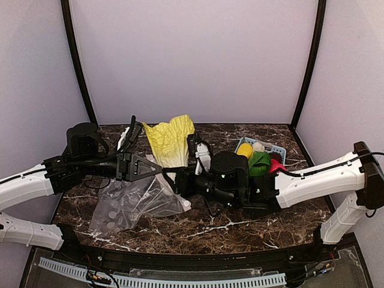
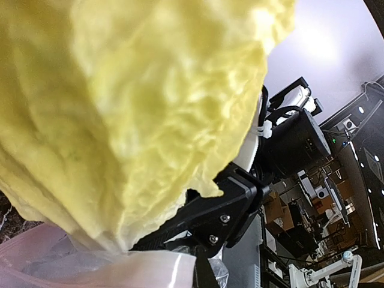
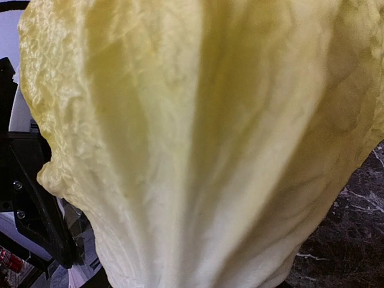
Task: Place the food in the zip-top bag and seal the zipper
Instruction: Place the fake vegetable in the zipper food storage bag.
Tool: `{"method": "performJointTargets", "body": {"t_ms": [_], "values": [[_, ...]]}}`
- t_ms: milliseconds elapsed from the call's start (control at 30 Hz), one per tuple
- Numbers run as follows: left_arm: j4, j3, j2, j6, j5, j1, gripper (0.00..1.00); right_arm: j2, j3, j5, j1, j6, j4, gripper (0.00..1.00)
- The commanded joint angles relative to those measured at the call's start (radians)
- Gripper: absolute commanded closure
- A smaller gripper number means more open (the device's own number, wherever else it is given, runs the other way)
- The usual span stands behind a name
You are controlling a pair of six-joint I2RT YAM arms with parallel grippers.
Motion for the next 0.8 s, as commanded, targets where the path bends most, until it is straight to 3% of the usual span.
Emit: {"method": "performJointTargets", "body": {"t_ms": [0,333,567,767], "values": [[0.051,0.002,-0.026,0.010,-0.016,-0.001,0.99,-0.011,-0.031,0.012,0.012,0.075,0.022,1.00],[0.036,-0.051,-0.025,0.033,-0.037,-0.002,0.99,-0.046,0.021,-0.013,0.015,0.165,-0.063,1.00],[0.028,-0.054,0.027,0.053,-0.040,-0.001,0.99,-0.079,0.030,0.081,0.013,0.134,-0.170,1.00],[0.127,-0.004,0.133,0.016,0.013,-0.005,0.99,-0.181,0.021,0.192,0.013,0.056,-0.329,1.00]]}}
